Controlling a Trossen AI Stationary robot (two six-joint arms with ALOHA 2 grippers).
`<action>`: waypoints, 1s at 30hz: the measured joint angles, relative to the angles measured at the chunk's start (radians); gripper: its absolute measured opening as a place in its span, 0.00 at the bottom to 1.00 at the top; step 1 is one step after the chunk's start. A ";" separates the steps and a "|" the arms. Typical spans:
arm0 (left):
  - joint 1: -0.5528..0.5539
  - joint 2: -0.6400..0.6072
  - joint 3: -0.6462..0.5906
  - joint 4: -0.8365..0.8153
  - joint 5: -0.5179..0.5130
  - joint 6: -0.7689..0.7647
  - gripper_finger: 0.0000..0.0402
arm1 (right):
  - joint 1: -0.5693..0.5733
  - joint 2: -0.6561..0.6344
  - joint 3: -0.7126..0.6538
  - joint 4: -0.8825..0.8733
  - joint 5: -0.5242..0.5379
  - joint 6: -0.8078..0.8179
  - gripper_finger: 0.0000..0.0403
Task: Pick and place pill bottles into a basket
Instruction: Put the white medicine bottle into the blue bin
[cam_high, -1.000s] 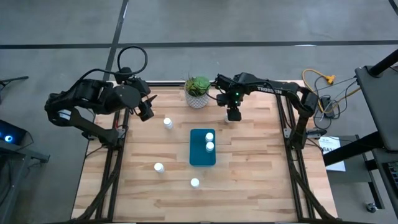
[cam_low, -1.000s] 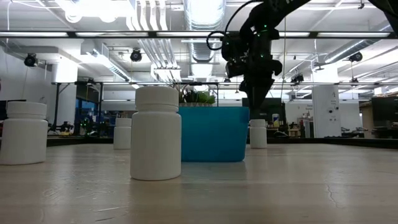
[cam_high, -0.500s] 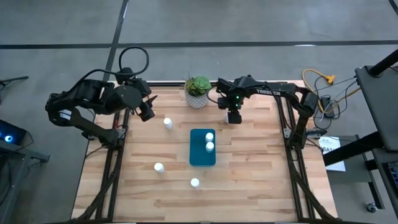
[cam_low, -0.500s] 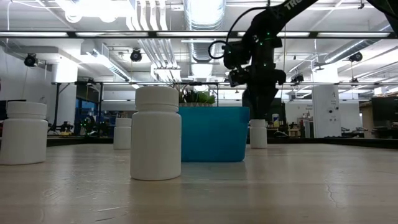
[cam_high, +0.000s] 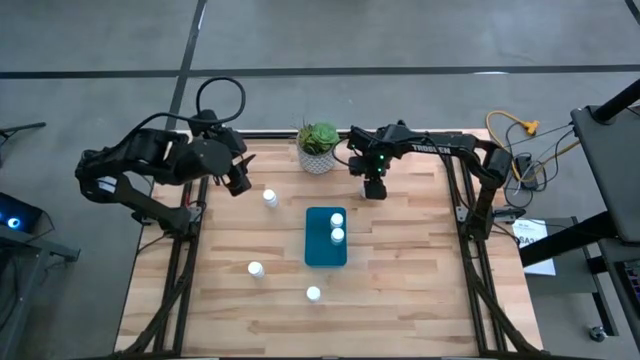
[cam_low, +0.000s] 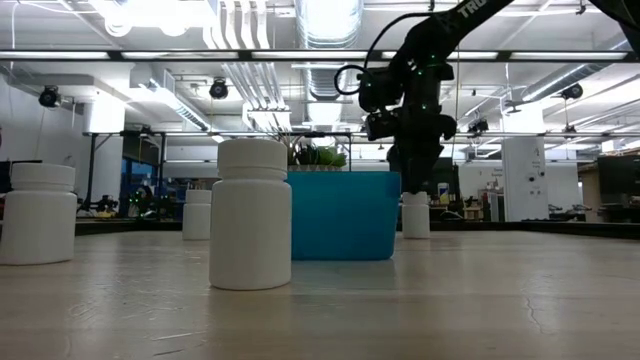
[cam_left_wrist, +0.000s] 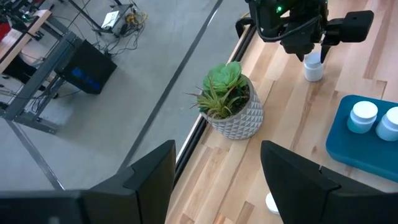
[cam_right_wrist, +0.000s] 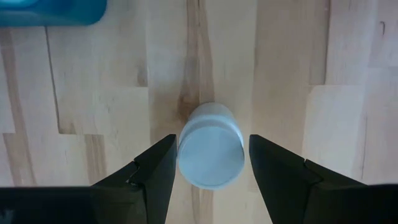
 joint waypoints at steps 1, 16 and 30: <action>0.000 0.003 0.000 0.000 0.000 0.000 0.54 | 0.000 0.000 -0.004 0.003 0.000 0.000 0.48; 0.000 0.006 0.000 0.000 0.000 0.000 0.54 | 0.000 0.000 -0.056 0.049 -0.014 0.033 0.48; 0.000 0.005 0.000 0.000 0.000 0.001 0.54 | 0.000 0.000 -0.055 0.052 -0.030 0.036 0.37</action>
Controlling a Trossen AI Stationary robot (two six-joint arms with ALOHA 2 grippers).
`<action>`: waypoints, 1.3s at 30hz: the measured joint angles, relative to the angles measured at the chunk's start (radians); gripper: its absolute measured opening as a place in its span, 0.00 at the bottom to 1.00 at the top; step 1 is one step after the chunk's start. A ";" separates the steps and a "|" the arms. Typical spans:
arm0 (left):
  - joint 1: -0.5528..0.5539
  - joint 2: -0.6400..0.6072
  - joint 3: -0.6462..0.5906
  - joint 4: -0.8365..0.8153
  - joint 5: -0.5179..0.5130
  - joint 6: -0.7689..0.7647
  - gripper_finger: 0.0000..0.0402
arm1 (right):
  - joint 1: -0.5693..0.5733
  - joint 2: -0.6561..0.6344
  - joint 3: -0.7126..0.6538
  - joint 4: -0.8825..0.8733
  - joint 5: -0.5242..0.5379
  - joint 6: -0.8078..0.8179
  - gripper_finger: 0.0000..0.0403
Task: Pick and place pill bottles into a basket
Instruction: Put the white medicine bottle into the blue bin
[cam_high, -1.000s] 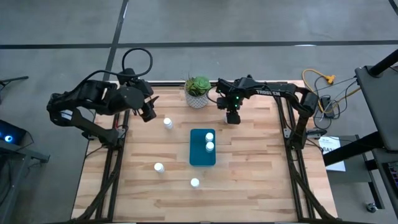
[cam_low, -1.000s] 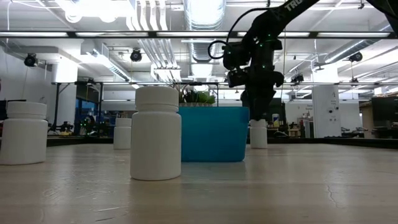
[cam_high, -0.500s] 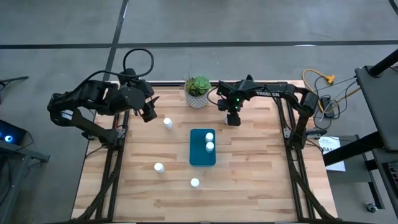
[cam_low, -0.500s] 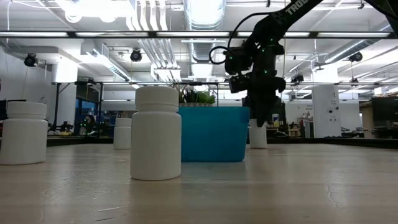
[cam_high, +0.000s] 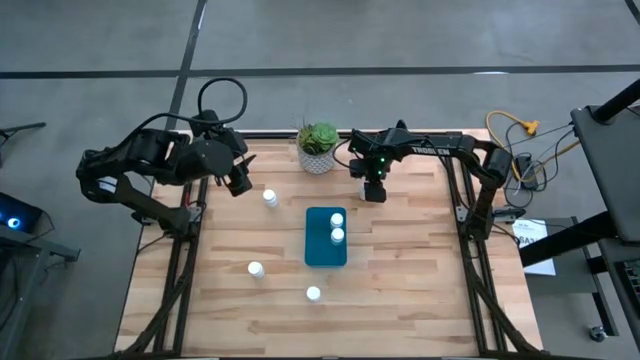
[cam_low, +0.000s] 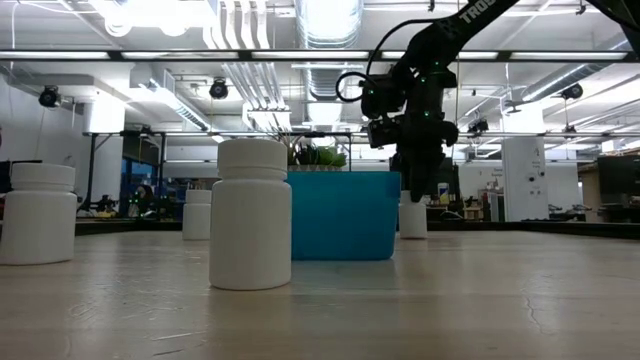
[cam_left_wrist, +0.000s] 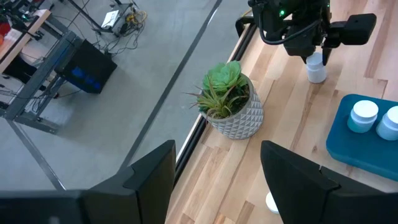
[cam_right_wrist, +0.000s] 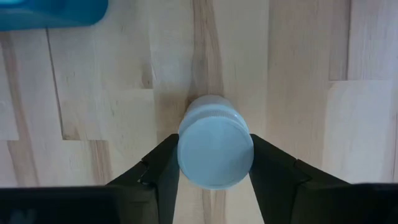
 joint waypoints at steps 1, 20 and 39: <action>0.000 0.000 0.000 0.000 0.000 0.000 0.54 | 0.000 0.000 0.000 0.000 0.000 0.004 0.37; 0.000 -0.001 0.000 0.000 0.000 -0.001 0.54 | 0.004 -0.072 0.047 -0.042 -0.024 0.079 0.37; 0.000 -0.001 0.000 0.001 0.000 0.000 0.54 | 0.101 -0.170 0.317 -0.185 -0.022 0.116 0.37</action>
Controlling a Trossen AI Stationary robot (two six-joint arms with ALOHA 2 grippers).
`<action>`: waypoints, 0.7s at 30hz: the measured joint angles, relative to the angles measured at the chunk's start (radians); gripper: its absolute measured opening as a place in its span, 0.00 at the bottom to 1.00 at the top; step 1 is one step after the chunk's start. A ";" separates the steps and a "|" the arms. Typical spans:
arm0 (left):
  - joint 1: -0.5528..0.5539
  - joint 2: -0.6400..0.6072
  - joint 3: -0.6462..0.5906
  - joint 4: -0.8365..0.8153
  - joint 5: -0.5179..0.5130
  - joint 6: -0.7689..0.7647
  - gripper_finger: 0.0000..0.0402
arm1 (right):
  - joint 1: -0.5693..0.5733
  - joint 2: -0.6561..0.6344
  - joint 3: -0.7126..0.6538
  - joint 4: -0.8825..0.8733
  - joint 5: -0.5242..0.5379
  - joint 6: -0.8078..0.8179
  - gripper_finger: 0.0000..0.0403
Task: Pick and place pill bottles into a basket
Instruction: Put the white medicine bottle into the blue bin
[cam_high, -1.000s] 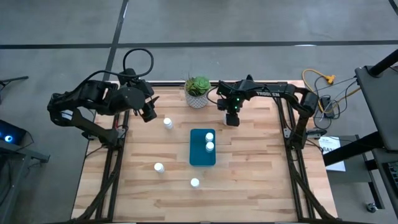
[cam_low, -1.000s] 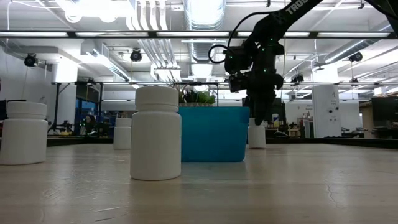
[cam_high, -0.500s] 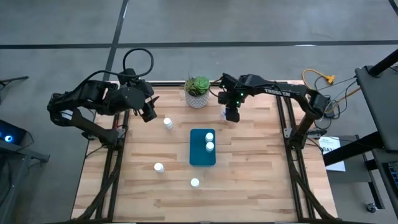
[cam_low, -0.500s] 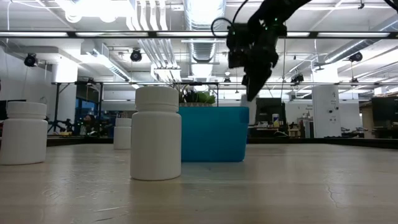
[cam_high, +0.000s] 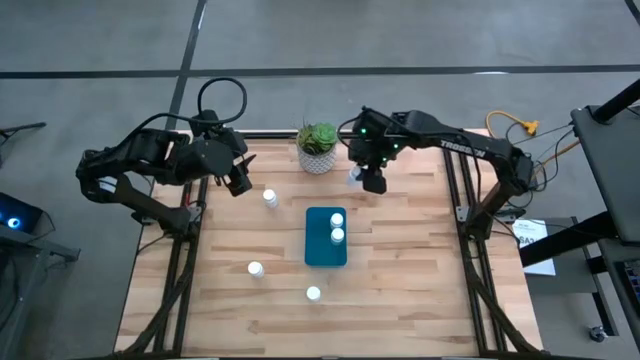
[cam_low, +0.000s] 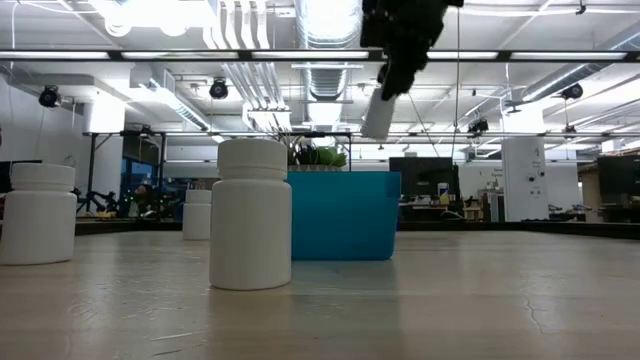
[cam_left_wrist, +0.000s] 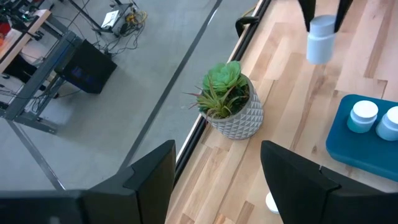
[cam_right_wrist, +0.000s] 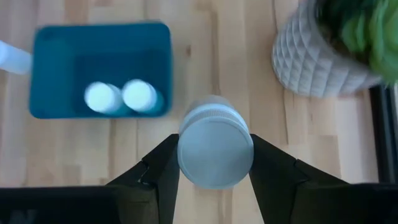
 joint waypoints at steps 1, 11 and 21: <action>0.000 0.000 0.000 0.000 0.000 0.000 0.54 | 0.011 0.000 0.017 -0.005 0.000 0.002 0.37; 0.000 0.000 0.000 0.000 0.000 -0.001 0.54 | 0.134 0.001 0.156 -0.032 0.009 0.065 0.37; 0.000 0.006 0.000 0.000 0.000 -0.001 0.54 | 0.276 0.002 0.195 -0.043 0.066 0.114 0.37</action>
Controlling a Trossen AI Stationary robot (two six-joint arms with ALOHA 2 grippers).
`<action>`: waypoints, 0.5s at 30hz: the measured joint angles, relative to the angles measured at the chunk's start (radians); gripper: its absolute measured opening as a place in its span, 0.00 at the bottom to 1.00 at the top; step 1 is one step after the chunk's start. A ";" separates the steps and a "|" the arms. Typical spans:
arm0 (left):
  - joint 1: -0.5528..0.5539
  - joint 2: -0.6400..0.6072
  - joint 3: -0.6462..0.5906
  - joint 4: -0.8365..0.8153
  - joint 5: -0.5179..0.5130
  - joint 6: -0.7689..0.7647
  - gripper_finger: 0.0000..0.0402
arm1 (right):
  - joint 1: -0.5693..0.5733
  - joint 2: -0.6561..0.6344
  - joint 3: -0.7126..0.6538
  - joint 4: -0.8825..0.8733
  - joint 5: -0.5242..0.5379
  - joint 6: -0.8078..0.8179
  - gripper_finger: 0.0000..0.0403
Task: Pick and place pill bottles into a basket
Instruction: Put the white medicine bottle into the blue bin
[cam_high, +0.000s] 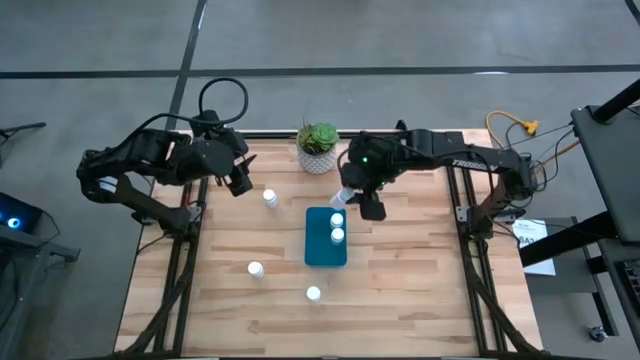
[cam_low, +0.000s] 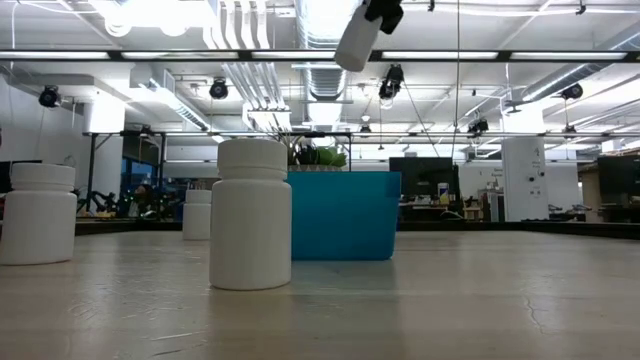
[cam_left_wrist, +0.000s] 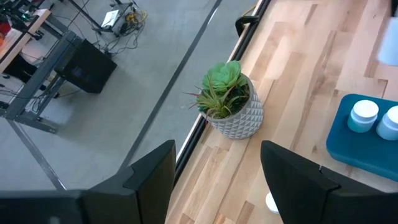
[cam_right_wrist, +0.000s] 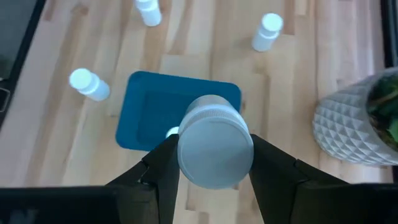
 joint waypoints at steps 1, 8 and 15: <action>0.000 0.001 0.000 0.000 0.000 0.000 0.54 | 0.011 0.000 -0.003 0.001 0.002 0.007 0.37; 0.000 0.007 0.000 0.005 0.000 0.000 0.54 | 0.065 0.000 -0.035 0.002 0.024 0.046 0.37; 0.000 0.006 0.000 0.005 0.000 0.001 0.54 | 0.100 0.032 -0.049 -0.003 0.024 0.059 0.37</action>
